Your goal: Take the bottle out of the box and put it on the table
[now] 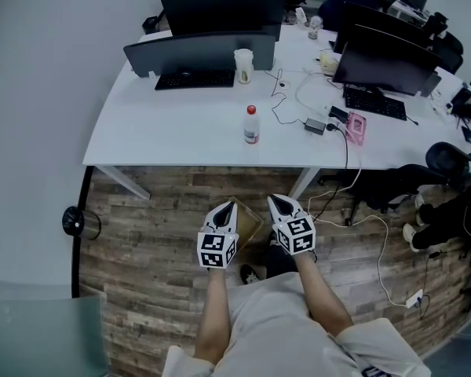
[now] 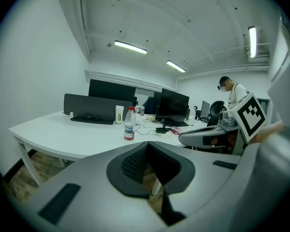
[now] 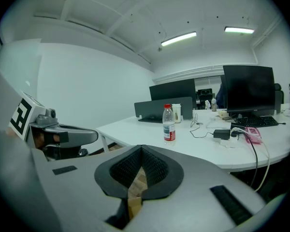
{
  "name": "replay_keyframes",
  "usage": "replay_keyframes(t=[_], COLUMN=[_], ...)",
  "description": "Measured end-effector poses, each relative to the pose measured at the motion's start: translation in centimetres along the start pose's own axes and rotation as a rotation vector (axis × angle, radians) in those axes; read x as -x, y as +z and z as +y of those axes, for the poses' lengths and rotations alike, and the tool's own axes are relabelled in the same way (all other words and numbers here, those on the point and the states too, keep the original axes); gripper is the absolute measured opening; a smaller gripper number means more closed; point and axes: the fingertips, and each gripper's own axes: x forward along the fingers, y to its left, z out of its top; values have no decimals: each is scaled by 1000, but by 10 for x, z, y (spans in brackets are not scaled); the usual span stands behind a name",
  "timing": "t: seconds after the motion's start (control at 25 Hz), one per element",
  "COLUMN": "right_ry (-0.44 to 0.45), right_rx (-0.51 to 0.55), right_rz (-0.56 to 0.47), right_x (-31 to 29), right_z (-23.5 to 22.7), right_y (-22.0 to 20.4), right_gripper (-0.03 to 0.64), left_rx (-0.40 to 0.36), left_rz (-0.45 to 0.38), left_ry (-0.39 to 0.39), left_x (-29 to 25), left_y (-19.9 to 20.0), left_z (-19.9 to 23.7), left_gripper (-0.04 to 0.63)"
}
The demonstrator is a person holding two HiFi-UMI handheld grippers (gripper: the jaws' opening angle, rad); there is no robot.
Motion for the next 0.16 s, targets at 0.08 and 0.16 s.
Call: replay_keyframes(t=[0.08,0.16], right_ry=[3,6], right_rx=[1,2], right_rz=[1,2], right_x=[-1,-2], right_z=[-1,-2], right_y=[0,1], right_gripper=[38,38], left_rx=[1,3], left_rz=[2,4], left_ry=[1,2], left_x=[-2,-4], left_y=[0,0], left_z=[0,1], left_gripper=[14,15])
